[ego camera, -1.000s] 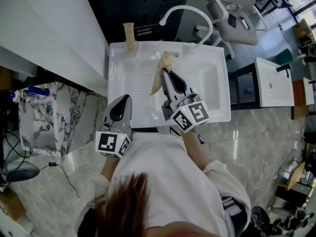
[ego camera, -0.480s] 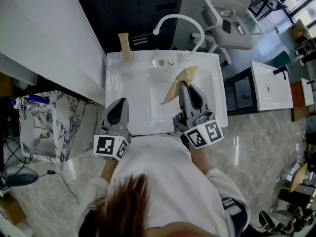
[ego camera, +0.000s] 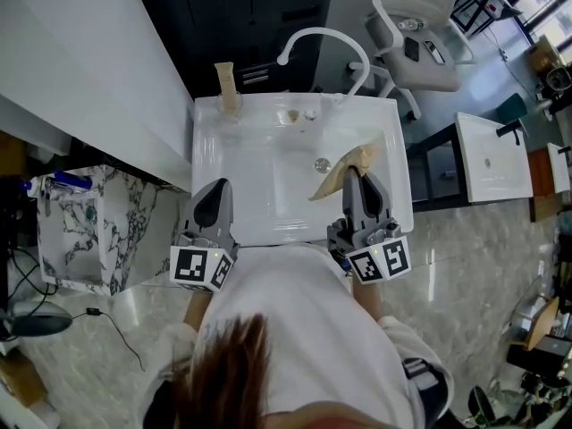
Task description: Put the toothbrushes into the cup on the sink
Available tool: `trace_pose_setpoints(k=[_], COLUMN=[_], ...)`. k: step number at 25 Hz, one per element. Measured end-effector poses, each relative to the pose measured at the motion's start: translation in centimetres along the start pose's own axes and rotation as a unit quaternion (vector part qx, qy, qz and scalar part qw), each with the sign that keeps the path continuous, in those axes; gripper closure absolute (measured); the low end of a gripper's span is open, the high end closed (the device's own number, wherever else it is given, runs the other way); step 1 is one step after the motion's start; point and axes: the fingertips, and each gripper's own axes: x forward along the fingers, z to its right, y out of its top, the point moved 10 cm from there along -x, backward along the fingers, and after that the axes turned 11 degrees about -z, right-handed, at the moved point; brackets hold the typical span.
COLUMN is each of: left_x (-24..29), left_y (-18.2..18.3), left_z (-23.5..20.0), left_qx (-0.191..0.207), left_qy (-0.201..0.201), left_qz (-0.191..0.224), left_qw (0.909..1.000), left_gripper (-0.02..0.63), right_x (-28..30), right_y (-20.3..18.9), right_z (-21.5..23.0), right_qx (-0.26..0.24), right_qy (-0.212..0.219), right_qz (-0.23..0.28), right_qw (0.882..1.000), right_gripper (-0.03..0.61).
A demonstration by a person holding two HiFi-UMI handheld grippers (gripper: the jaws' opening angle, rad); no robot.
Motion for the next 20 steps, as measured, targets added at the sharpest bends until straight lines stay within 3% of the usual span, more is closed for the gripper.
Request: trace_pose_setpoints(k=[20], left_x=[-0.9], left_y=[-1.0], left_z=[0.2], left_qx=[-0.008], left_qy=[0.001], left_qz=[-0.011], left_qw=[0.9999], left_gripper=[0.598], right_x=[-1.5], right_y=[-0.7], right_z=[-0.2], right_qx=[-0.031], right_qy=[-0.024], right_qz=[-0.003], right_qw=[0.999], right_gripper=[0.554])
